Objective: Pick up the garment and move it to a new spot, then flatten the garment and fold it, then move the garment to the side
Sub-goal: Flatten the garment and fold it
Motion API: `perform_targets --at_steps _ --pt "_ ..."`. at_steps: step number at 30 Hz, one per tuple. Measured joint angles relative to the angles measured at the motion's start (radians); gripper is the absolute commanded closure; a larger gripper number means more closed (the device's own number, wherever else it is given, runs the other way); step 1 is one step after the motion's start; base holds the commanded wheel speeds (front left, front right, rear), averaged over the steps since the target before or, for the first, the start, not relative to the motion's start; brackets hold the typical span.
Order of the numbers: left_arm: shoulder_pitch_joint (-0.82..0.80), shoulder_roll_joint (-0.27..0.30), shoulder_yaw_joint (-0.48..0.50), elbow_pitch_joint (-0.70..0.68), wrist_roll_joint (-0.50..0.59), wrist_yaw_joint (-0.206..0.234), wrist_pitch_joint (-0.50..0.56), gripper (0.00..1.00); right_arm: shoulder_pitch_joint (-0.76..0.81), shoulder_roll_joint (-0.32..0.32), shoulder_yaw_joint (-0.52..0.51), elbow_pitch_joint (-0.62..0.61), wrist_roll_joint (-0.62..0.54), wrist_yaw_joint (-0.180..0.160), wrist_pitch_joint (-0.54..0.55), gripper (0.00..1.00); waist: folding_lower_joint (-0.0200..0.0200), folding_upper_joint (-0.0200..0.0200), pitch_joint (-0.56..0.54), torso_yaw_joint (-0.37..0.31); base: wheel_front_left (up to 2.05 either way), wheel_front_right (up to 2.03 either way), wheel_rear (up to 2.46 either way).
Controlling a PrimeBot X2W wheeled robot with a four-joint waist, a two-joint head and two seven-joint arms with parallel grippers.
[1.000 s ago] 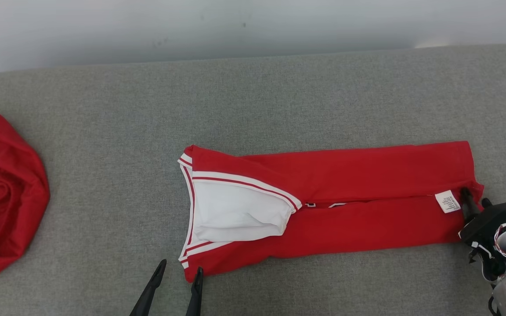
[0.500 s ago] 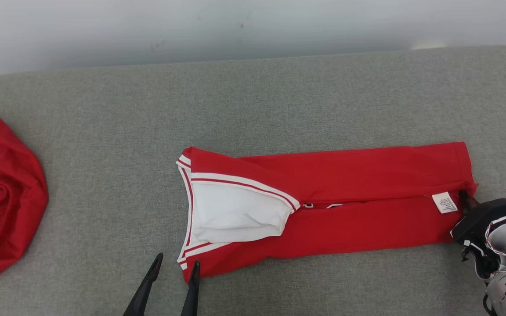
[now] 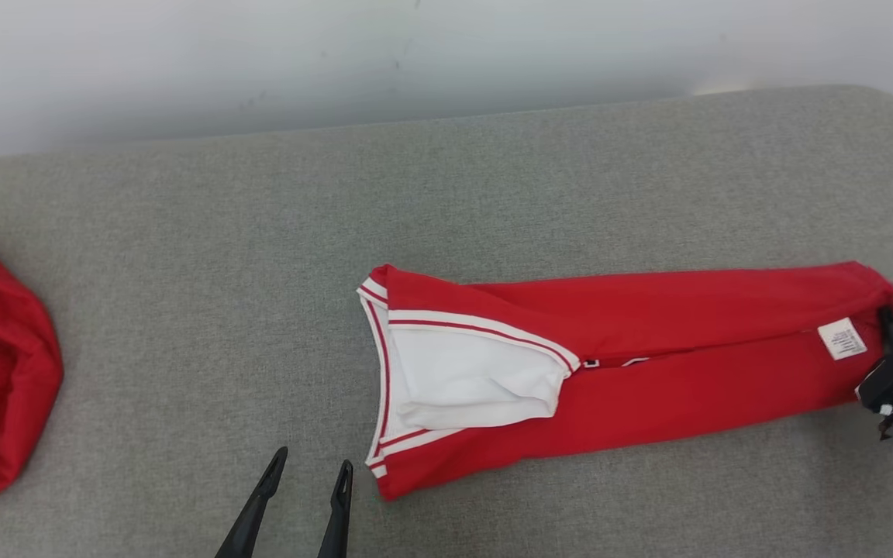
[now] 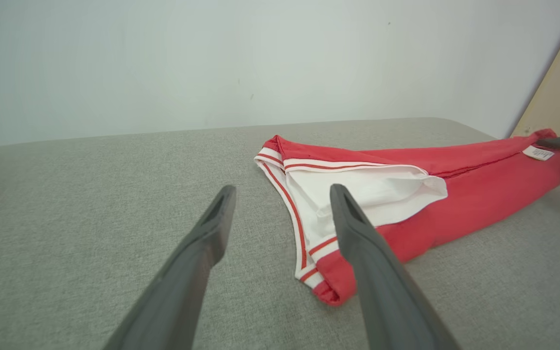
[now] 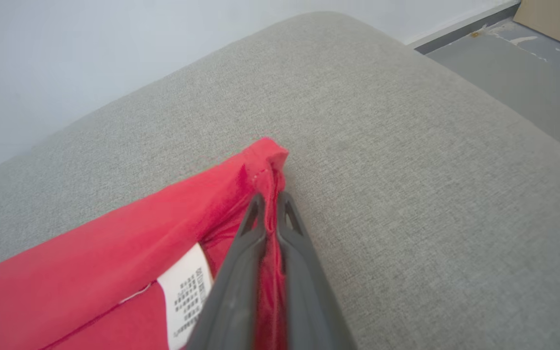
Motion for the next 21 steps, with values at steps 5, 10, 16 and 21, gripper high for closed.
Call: perform_targets --at_steps 5,10,16,21 --pt "0.007 -0.002 0.003 0.000 0.000 -0.001 0.000 0.00 -0.013 -0.028 0.034 -0.033 0.001 0.000 0.018 1.00 0.0000 0.0000 -0.014 -0.015 0.00 0.00 0.00" --pt "0.014 -0.006 0.002 0.009 -0.001 -0.003 0.000 0.00 -0.005 -0.023 0.072 -0.150 0.057 0.000 0.072 1.00 0.0000 0.0000 -0.034 -0.023 0.00 0.00 0.00" --pt "0.027 -0.013 -0.004 0.029 -0.007 -0.010 0.000 0.00 0.017 -0.034 0.118 -0.307 0.096 0.000 0.123 1.00 -0.0001 0.0000 -0.070 -0.022 0.00 0.00 0.00" --pt "0.037 -0.019 -0.008 0.036 -0.015 -0.012 0.000 0.00 0.024 -0.040 0.148 -0.415 0.100 -0.001 0.158 1.00 -0.0002 0.0000 -0.101 -0.001 0.00 0.00 0.00"
